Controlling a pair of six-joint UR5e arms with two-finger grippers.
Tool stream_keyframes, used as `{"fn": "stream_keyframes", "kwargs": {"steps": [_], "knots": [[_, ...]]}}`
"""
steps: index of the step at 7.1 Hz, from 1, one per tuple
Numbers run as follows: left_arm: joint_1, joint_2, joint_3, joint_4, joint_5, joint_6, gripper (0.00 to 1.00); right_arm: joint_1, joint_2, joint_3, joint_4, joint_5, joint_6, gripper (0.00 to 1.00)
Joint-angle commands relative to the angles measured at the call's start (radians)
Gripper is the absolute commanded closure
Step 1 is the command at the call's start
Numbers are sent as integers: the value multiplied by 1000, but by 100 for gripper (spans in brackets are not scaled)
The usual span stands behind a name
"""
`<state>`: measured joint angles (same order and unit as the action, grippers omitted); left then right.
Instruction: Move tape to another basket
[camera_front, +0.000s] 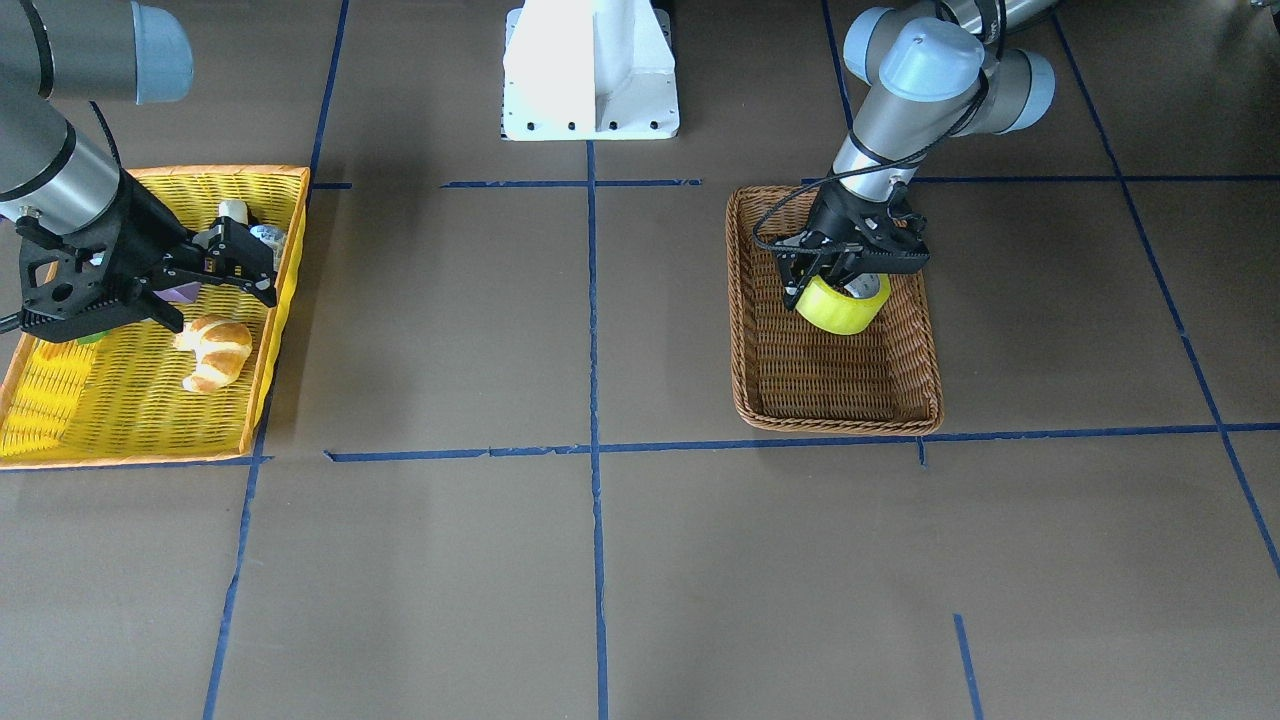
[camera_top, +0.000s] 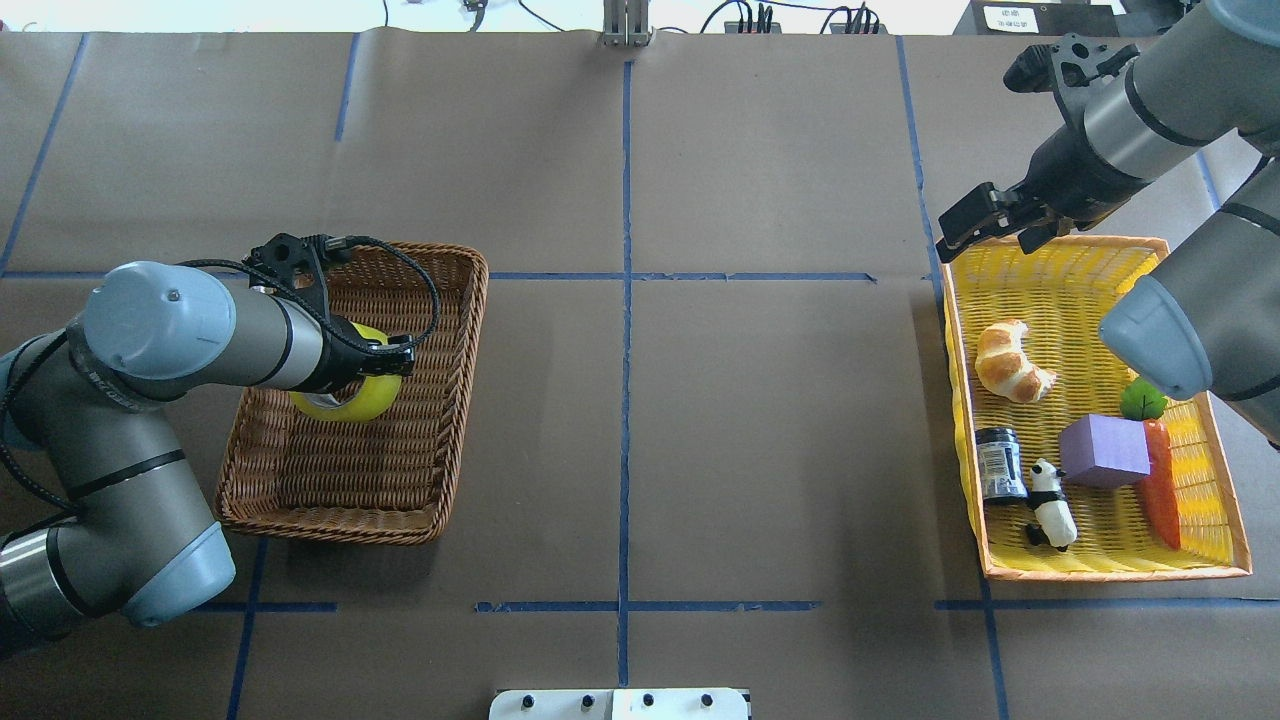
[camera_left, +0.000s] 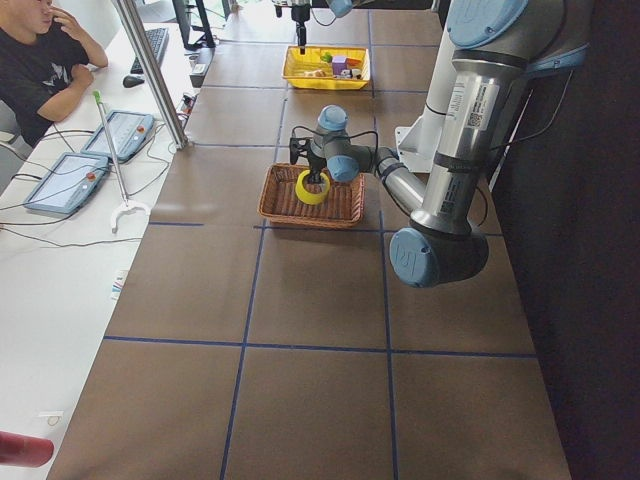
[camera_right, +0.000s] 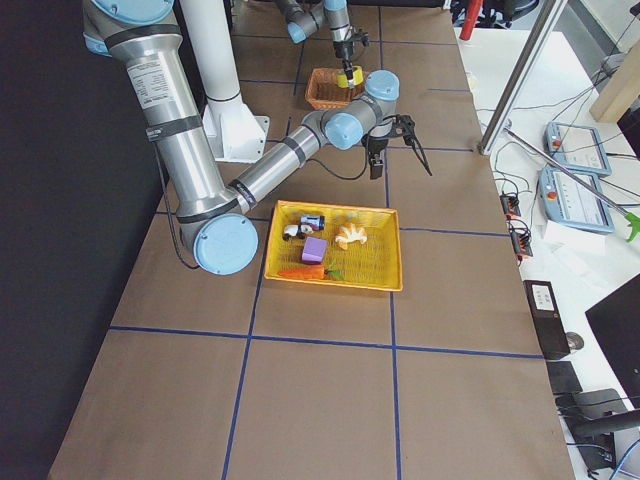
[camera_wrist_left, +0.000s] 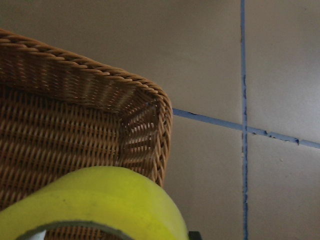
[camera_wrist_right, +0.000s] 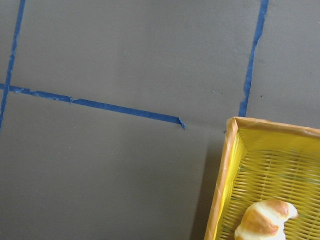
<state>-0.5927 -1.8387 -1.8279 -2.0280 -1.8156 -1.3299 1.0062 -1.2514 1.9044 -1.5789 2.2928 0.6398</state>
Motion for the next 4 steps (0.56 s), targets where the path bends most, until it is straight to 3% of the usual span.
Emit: {"fn": "stream_keyframes", "kwargs": {"steps": [1,2,4], "knots": [[13,1,21,3,1,46,35,5,-5,2,0,2,-6,0],[19,0,12,30,2,70,0,5,-9,2,2,11,-6,0],[4,-10,-46,159,-8,230,0,9,-16,4,3,14,-6,0]]}}
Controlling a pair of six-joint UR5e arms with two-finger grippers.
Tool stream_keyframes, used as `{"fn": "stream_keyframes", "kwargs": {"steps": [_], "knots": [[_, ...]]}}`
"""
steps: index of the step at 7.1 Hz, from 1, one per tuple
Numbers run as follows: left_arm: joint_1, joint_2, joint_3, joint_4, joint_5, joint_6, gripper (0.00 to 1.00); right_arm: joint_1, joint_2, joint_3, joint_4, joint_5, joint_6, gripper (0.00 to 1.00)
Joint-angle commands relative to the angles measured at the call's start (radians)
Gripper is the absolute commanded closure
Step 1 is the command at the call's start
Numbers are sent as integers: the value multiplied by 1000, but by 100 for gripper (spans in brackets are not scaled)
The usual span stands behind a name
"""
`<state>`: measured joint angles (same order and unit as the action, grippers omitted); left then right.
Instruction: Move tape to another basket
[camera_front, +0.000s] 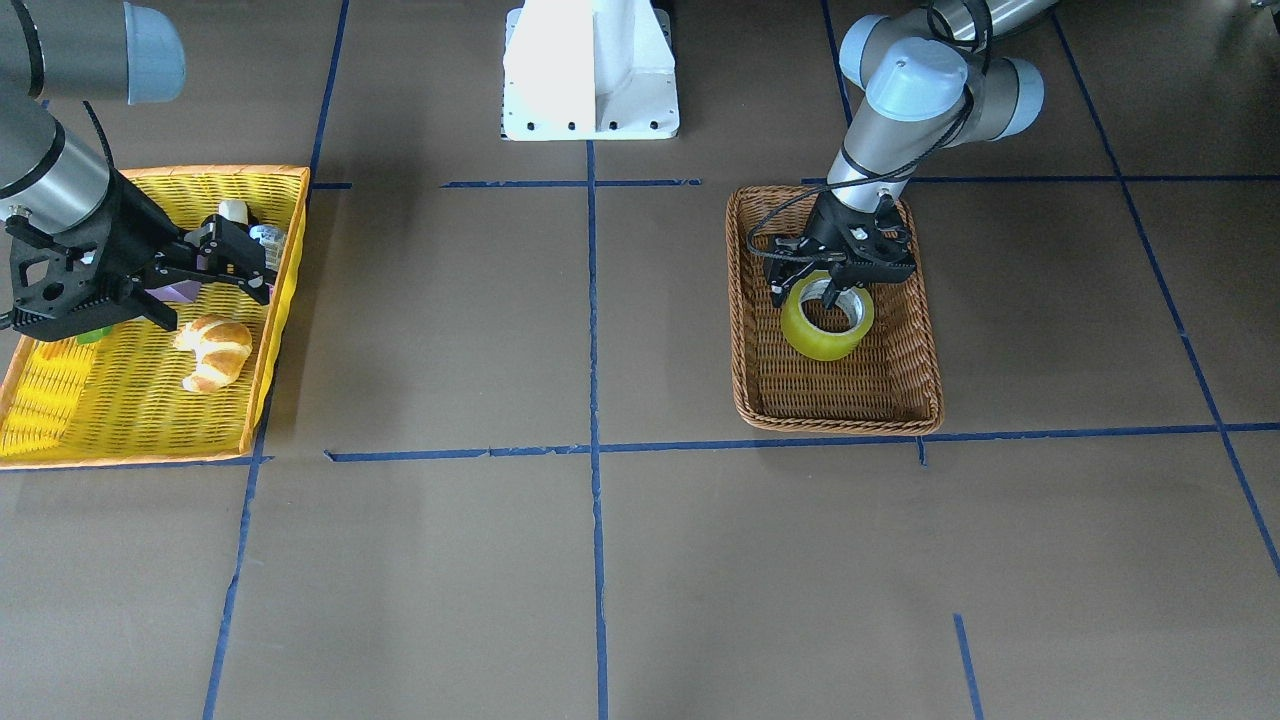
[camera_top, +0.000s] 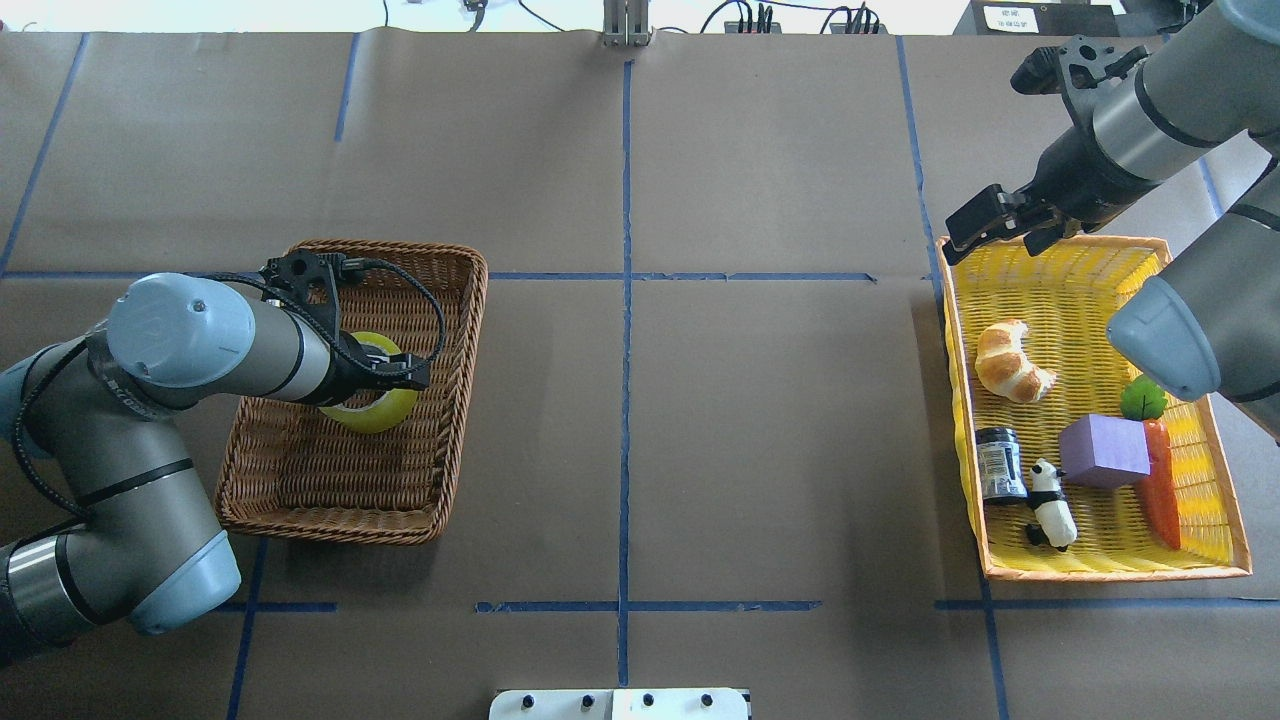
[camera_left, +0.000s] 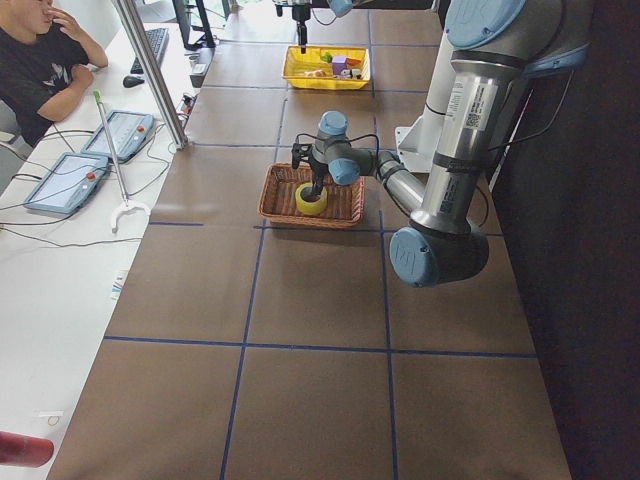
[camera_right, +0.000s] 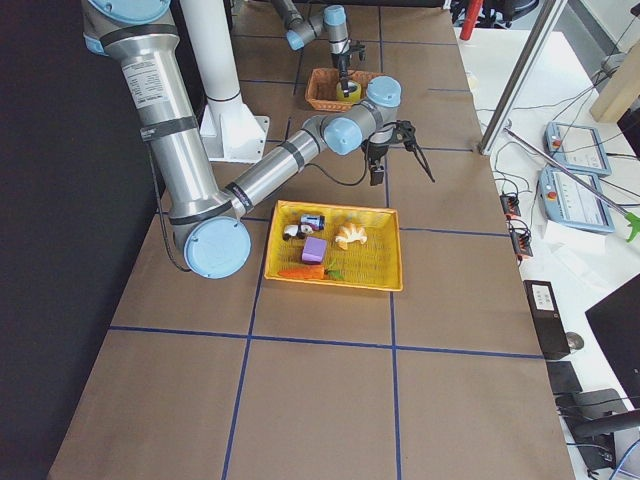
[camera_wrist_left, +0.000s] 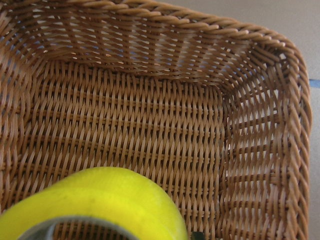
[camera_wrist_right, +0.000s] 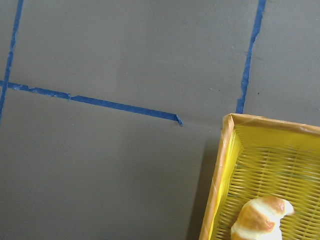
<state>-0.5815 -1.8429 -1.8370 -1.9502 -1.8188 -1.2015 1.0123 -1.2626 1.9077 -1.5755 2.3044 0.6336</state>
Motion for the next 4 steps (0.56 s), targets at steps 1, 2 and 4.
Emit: {"fn": "stream_keyframes", "kwargs": {"steps": [1,2,4], "knots": [[-30,-7,-94,188,-8,244,0,27,-20,-6,2,6,-27,0],[-111,5,-109,235,-87,386,0,64,-50,-13,-3,21,-125,0],[-368,109,-97,241,-319,747,0,176,-150,-38,-5,62,-356,0]]}}
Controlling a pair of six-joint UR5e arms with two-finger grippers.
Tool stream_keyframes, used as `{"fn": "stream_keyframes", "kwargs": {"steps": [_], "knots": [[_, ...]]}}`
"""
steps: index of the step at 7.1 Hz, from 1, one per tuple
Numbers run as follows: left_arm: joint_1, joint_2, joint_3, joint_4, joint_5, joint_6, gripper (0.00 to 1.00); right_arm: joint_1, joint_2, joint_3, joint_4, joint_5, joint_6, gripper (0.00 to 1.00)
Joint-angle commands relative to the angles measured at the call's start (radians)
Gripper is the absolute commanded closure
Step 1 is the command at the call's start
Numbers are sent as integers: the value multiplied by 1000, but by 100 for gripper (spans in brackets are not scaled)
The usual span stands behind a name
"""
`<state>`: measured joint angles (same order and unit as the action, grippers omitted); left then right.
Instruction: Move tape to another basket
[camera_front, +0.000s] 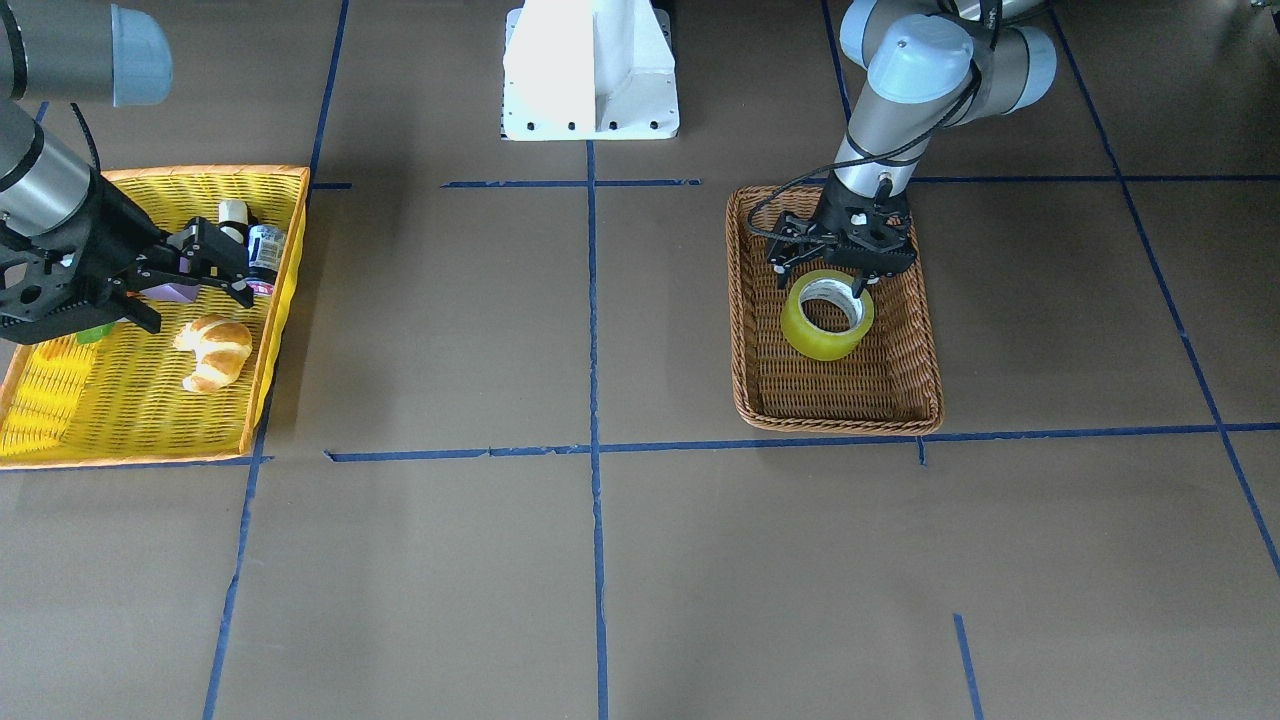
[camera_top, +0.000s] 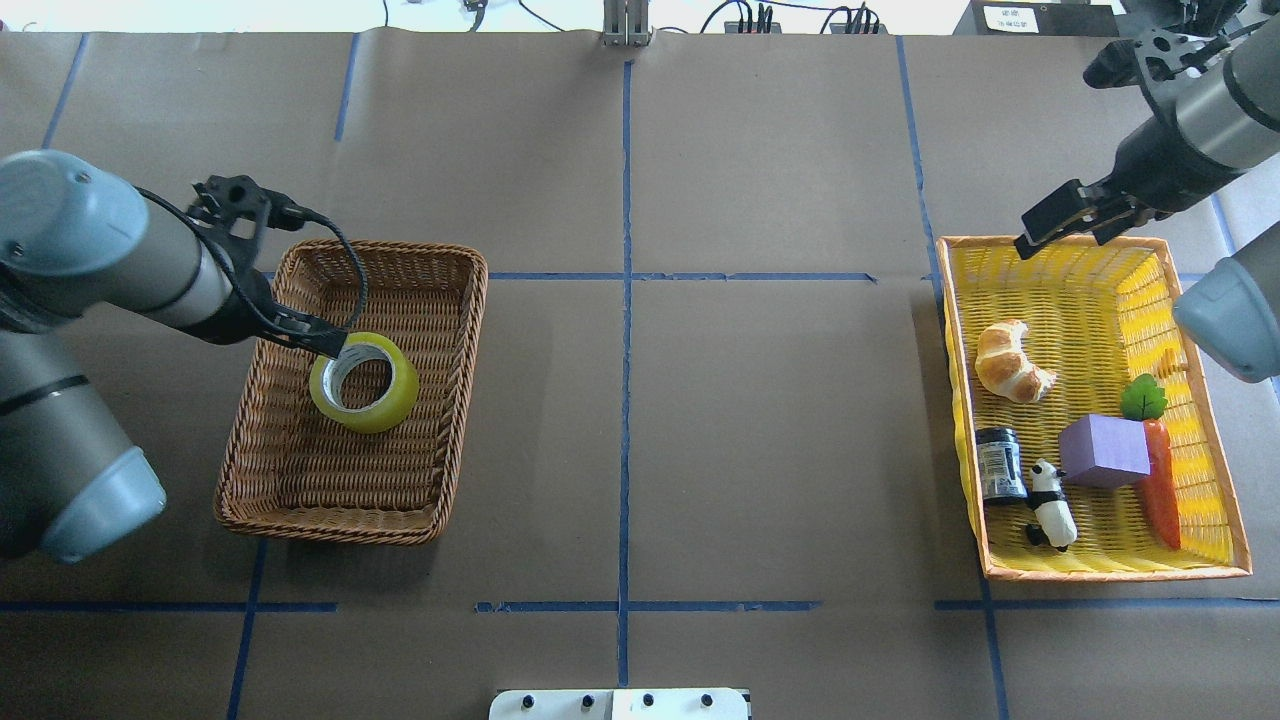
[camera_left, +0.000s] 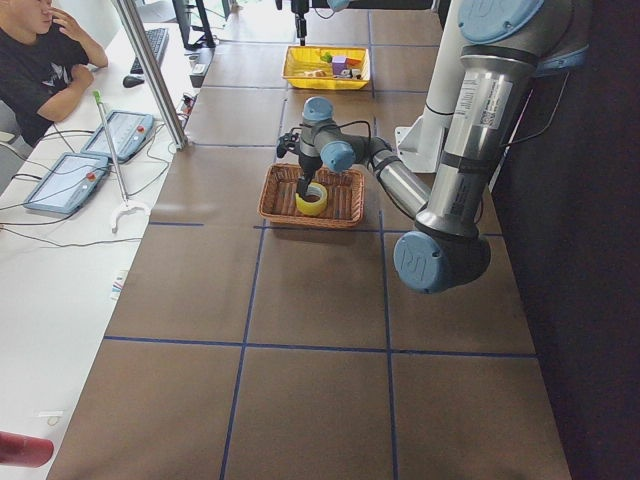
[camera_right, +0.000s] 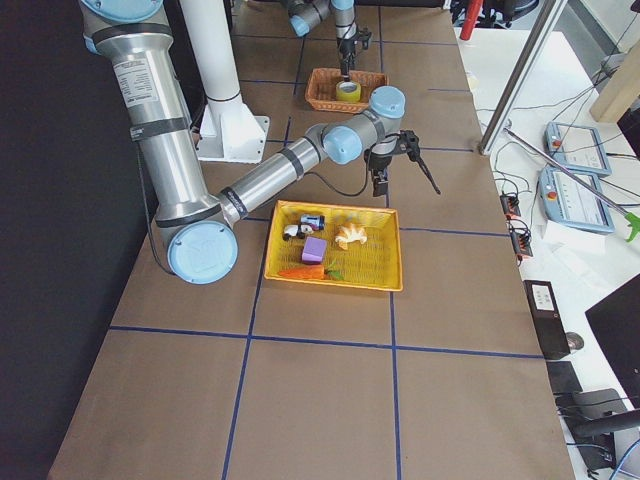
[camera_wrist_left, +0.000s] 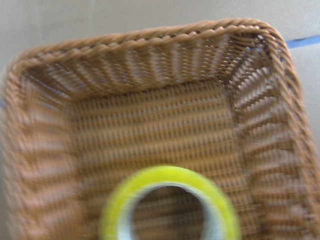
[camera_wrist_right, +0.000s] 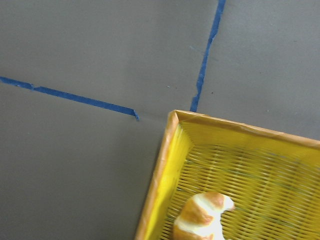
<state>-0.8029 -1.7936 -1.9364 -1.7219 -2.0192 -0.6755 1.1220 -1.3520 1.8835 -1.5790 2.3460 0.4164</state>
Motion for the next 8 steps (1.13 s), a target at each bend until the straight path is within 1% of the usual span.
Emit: {"fn": "stream_keyframes", "kwargs": {"steps": [1,2,3,4,5,6,7,8], "knots": [[-274,101,23,48,-169,402,0,121,-114,-27,-1,22,-265,0],[-380,105,52,124,-196,586,0,171,-146,-41,-3,26,-353,0],[-475,106,86,199,-197,751,0,221,-198,-44,-1,26,-440,0],[-551,108,117,259,-205,825,0,278,-263,-44,-1,26,-488,0],[-623,143,152,277,-252,852,0,327,-329,-44,-1,21,-488,0],[-694,173,206,266,-324,853,0,385,-357,-58,-9,22,-488,0],[-750,196,241,263,-372,858,0,415,-375,-60,-72,22,-488,0],[-784,242,232,265,-374,893,0,435,-393,-52,-91,22,-490,0]]}}
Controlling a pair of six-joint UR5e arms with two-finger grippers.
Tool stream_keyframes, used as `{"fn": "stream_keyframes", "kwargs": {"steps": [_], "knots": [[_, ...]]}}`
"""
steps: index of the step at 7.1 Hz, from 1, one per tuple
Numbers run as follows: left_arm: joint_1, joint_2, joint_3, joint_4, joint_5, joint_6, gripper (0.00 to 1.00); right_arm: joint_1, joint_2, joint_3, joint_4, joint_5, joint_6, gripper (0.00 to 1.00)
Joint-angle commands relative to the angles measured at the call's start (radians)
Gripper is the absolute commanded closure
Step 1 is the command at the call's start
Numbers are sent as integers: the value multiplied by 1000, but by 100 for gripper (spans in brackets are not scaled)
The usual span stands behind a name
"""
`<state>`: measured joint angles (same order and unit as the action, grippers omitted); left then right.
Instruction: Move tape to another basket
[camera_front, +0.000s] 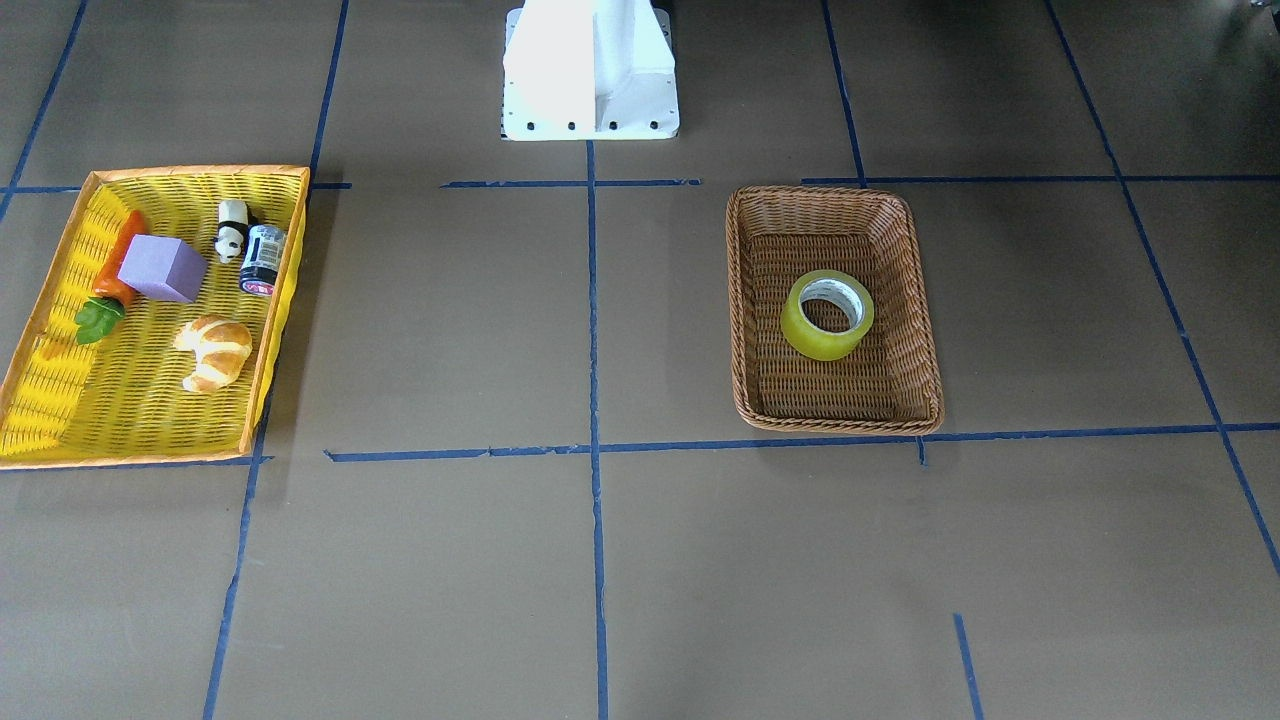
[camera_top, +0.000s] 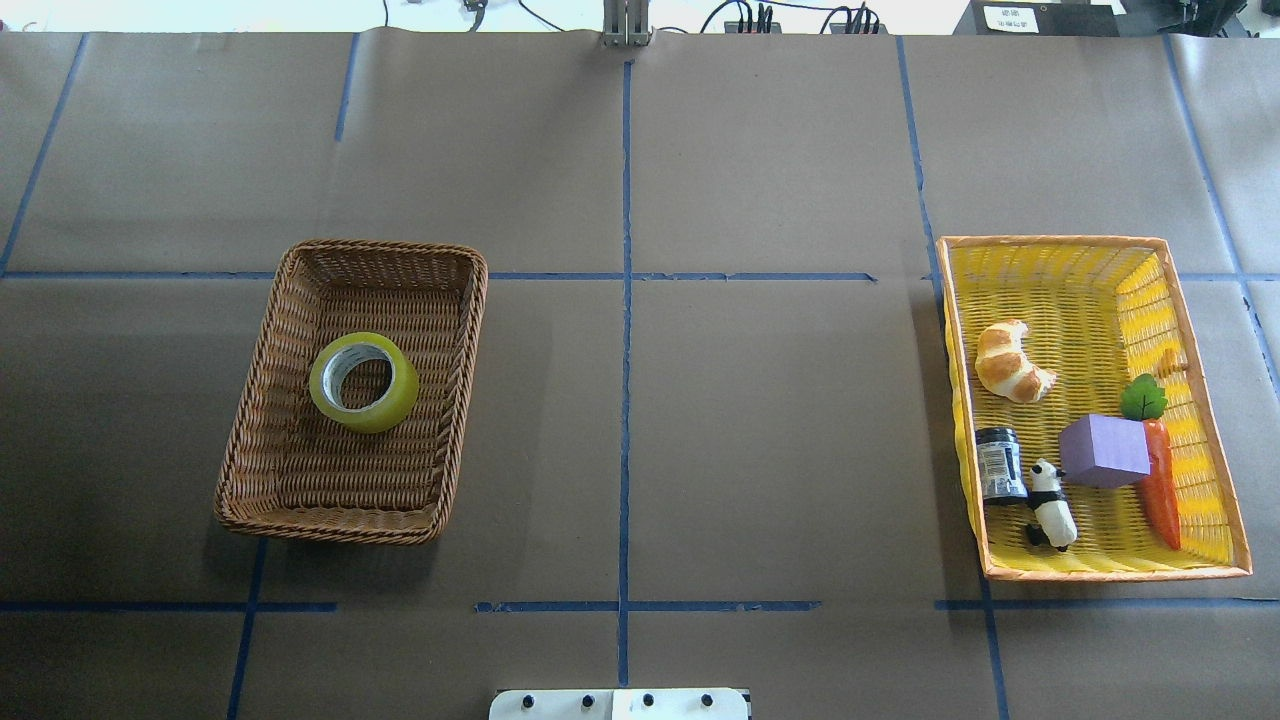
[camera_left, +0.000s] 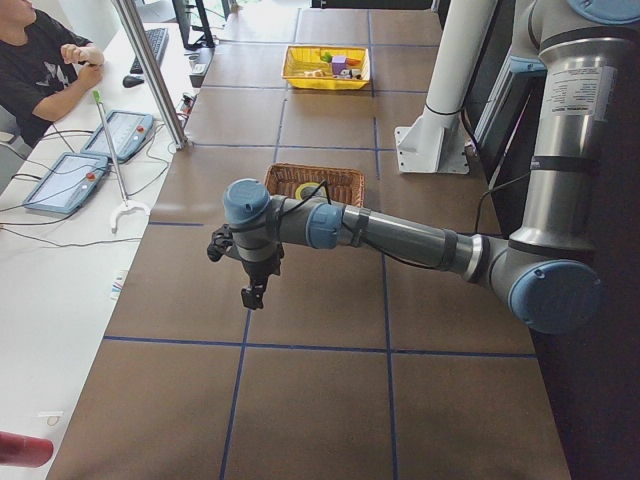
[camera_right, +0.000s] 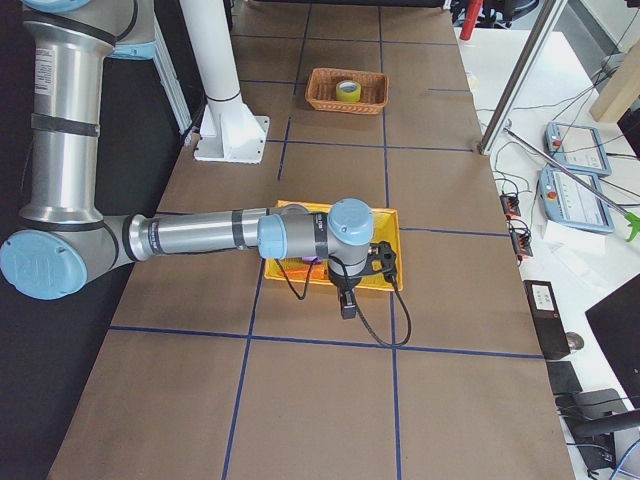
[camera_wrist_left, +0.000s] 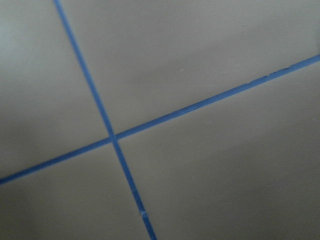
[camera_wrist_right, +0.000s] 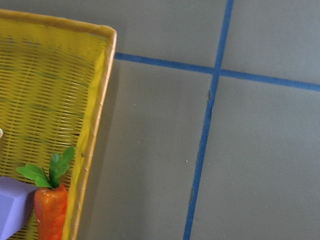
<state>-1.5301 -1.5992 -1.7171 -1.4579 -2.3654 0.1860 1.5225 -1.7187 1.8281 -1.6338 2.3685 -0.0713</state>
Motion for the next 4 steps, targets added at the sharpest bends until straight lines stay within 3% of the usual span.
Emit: {"fn": "stream_keyframes", "kwargs": {"steps": [1,4], "knots": [[-80,123,-1,-2,-23,38,0,51,-80,31,-29,-3,-2,0],[-81,148,16,-7,-9,36,0,47,-78,19,-23,-5,13,0]]}}
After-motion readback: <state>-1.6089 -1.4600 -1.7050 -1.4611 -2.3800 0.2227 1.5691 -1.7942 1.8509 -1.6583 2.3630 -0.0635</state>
